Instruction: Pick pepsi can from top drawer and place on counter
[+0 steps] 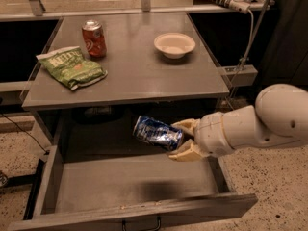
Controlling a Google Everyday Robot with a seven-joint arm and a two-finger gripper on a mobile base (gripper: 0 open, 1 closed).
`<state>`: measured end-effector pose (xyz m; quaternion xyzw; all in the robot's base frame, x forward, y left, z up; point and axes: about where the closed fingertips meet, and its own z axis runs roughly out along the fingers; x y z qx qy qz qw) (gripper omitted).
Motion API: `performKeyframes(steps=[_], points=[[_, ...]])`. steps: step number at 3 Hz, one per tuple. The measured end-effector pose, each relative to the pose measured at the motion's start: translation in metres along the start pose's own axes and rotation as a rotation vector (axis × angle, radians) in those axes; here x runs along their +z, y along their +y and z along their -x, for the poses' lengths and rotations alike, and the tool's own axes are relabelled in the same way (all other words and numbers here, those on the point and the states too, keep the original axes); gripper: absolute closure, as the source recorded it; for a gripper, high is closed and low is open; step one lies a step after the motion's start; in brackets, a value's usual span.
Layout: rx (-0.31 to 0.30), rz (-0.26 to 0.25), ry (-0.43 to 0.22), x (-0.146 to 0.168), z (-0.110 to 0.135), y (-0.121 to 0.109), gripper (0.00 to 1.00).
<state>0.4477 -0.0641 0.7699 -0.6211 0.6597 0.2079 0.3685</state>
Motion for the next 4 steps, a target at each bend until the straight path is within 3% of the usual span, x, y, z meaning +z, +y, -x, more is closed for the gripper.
performKeyframes(steps=[1, 2, 3, 4], points=[[-0.032, 0.011, -0.019, -0.042, 0.029, -0.022, 1.0], [-0.031, 0.005, -0.013, -0.071, 0.049, -0.065, 1.0], [-0.057, -0.027, -0.026, -0.084, 0.067, -0.077, 1.0], [-0.057, -0.027, -0.026, -0.084, 0.067, -0.077, 1.0]])
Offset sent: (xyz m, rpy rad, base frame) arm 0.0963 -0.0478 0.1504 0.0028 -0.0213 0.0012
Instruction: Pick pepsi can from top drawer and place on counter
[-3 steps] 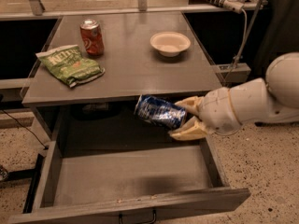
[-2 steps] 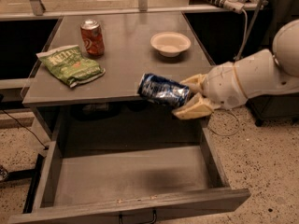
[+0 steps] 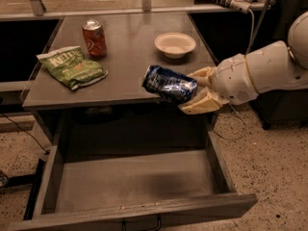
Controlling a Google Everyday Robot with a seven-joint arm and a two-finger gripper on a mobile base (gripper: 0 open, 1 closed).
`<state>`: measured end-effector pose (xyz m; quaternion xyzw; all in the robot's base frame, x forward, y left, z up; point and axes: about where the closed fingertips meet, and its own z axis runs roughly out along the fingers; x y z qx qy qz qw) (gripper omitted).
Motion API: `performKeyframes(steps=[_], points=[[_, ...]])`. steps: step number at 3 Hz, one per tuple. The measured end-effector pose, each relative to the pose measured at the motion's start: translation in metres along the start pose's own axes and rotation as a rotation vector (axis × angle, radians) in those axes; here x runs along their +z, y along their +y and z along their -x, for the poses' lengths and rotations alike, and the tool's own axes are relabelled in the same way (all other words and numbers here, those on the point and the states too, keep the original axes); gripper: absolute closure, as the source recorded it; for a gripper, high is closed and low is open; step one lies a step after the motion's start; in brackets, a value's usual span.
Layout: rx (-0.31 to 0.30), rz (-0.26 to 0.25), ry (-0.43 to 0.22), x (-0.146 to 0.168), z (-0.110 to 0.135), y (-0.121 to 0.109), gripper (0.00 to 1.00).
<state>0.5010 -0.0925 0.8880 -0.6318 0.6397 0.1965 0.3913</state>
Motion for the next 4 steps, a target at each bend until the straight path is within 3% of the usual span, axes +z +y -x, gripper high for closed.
performKeyframes(steps=[1, 2, 3, 4], points=[[0.016, -0.006, -0.02, 0.005, 0.001, -0.021, 1.0], [0.049, 0.046, -0.053, 0.031, -0.002, -0.064, 1.0], [0.11, 0.058, -0.111, 0.065, -0.001, -0.123, 1.0], [0.205, -0.001, -0.167, 0.079, 0.001, -0.165, 1.0]])
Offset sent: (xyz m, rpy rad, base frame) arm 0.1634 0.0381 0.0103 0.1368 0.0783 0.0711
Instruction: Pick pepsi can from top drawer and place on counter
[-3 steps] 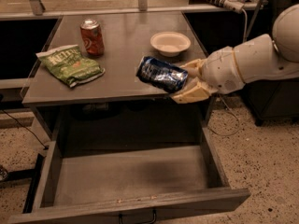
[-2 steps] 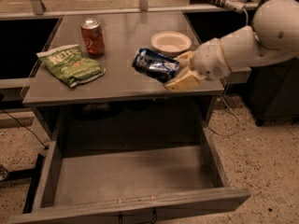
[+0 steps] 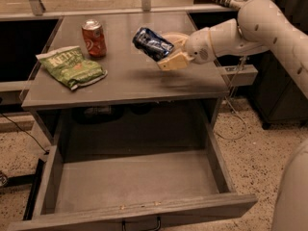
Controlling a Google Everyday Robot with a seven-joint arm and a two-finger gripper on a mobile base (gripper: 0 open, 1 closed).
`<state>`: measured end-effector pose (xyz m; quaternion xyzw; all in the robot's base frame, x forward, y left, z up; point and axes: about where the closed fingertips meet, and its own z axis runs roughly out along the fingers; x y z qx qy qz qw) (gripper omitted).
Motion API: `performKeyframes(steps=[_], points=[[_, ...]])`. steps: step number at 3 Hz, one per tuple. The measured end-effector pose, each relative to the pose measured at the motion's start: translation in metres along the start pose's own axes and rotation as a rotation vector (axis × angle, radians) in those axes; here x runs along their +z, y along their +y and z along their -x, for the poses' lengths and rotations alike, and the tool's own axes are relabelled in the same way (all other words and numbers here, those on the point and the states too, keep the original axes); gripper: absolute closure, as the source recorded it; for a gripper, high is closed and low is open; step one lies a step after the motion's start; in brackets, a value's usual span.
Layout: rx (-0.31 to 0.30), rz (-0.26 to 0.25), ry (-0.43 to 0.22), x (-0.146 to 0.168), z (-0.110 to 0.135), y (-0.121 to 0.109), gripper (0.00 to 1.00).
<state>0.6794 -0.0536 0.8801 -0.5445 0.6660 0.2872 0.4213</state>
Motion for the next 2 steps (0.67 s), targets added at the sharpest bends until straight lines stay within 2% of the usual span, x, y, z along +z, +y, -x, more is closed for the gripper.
performKeyframes(steps=[1, 2], points=[[0.082, -0.072, -0.001, 0.013, -0.002, -0.022, 1.0], [0.097, -0.104, 0.096, 0.026, -0.003, -0.022, 1.0]])
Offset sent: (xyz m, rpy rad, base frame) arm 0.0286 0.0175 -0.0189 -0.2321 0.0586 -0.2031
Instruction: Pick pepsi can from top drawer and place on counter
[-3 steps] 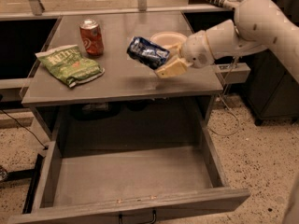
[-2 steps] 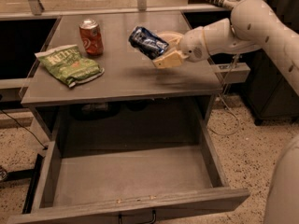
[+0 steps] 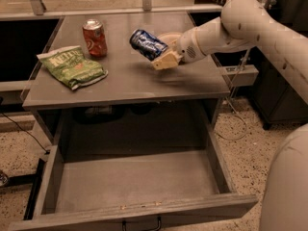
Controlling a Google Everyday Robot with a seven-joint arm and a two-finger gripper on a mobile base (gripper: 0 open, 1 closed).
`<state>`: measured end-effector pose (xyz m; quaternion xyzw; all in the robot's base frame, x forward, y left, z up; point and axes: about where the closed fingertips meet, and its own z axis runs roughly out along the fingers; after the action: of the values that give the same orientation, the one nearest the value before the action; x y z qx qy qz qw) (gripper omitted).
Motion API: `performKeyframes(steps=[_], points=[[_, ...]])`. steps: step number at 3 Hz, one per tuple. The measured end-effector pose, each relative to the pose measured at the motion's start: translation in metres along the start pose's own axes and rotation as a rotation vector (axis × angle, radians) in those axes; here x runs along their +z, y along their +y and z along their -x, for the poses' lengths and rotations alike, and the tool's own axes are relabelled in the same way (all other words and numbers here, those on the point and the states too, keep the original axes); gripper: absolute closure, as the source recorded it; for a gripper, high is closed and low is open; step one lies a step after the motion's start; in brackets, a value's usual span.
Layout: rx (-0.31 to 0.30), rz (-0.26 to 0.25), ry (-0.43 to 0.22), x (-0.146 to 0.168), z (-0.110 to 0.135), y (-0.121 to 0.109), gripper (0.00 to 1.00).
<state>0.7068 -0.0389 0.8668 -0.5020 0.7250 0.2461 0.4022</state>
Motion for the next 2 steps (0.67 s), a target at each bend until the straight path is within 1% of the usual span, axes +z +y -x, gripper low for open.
performKeyframes(steps=[1, 2], points=[[-0.027, -0.029, 0.104, 0.004, -0.002, 0.008, 1.0], [-0.07, -0.035, 0.186, 0.003, 0.0, 0.018, 1.0]])
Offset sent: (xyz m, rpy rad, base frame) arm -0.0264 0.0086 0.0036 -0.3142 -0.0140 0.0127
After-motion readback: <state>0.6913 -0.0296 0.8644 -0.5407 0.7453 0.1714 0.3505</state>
